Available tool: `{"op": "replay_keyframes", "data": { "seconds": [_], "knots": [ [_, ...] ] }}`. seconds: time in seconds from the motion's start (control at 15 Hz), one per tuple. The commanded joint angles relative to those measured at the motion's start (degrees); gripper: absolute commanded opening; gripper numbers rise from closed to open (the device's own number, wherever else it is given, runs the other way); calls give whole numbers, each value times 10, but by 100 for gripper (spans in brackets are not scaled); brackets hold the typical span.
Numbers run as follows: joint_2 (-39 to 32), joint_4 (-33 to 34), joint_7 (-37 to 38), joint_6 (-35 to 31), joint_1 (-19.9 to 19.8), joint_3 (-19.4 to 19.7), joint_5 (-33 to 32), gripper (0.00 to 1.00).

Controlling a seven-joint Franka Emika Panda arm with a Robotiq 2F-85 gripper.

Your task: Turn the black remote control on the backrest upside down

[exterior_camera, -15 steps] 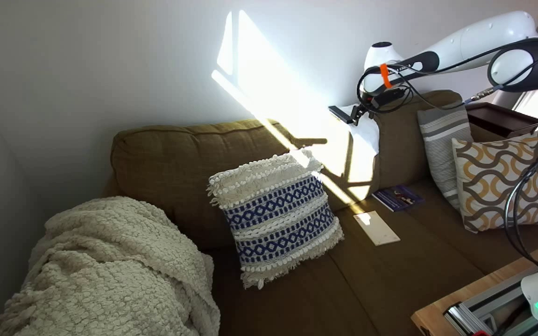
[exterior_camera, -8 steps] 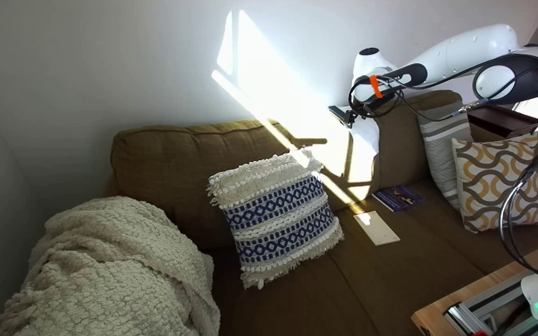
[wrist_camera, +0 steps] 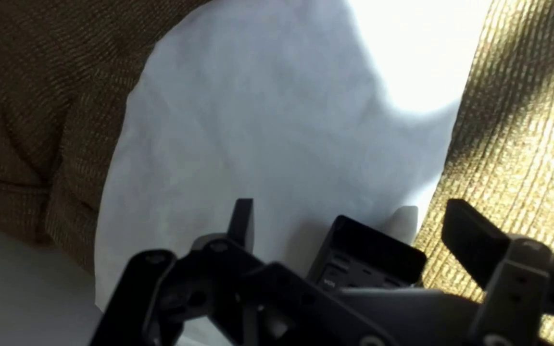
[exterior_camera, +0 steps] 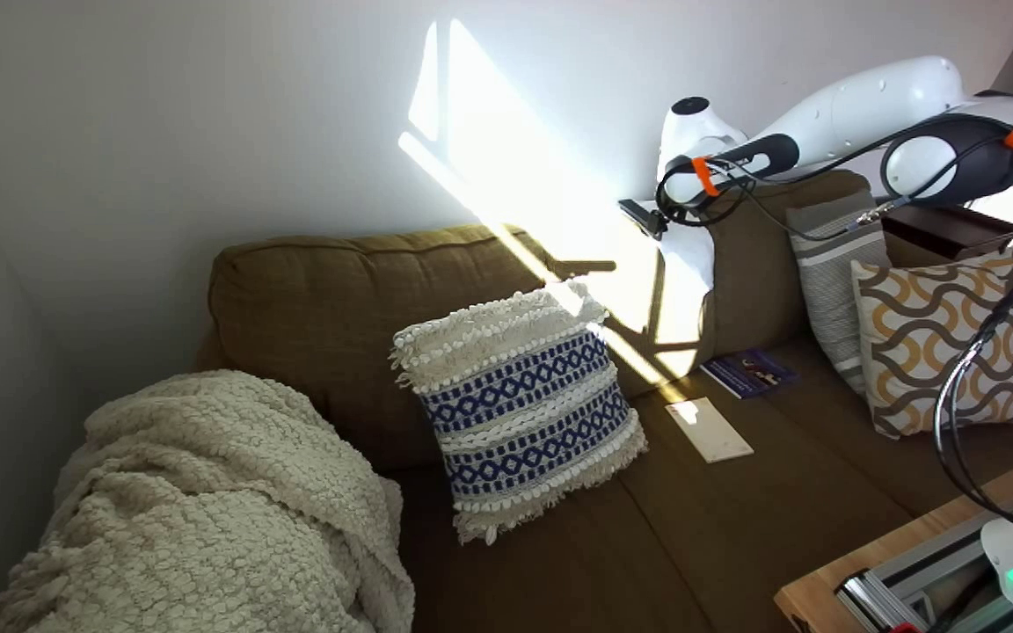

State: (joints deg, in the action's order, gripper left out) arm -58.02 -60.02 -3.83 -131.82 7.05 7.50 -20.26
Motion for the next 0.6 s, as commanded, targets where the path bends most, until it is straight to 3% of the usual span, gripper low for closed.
{"op": "replay_keyframes", "data": {
  "seconds": [0.0,0.53],
  "knots": [
    [-20,17,-16,-17,3,10,-21,100],
    [-23,15,-11,-28,21,19,-42,100]
  ]
}}
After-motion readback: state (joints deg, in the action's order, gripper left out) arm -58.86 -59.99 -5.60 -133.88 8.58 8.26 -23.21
